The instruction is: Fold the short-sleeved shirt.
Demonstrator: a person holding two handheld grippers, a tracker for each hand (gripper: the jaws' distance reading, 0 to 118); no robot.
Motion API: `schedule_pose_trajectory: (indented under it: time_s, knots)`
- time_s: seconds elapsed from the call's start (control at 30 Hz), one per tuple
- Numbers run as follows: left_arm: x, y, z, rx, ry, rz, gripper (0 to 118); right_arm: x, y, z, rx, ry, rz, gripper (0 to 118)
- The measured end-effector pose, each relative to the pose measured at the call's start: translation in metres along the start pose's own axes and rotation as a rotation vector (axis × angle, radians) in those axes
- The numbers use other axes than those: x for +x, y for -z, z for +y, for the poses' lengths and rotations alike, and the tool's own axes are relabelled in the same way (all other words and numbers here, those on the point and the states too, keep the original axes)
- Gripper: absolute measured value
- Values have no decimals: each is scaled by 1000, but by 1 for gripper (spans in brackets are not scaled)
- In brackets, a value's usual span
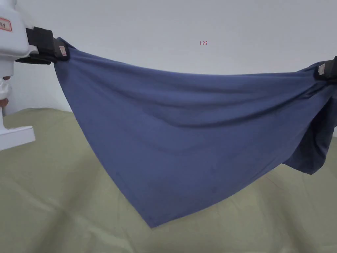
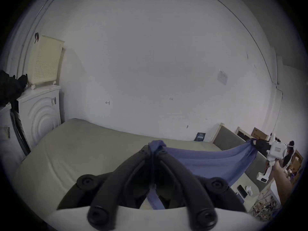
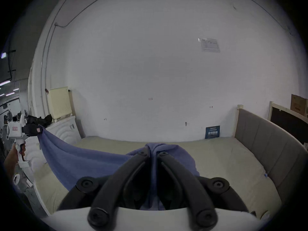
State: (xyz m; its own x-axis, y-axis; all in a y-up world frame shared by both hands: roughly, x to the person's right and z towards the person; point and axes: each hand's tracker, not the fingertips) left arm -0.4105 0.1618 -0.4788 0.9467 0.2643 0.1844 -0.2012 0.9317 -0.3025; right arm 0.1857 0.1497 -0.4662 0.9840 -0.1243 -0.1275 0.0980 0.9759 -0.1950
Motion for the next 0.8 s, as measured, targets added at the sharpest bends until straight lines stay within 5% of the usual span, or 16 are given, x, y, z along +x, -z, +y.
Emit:
schedule_pose_trajectory:
  time_s: [0.4,0.8]
  knots:
    - [5,33,-9,5,30,8,6,15,45,-30,-35,59,-5,5]
    - [-40,45,-138,-175,-102,-28,6,45,22,-155,-196,133,22,5]
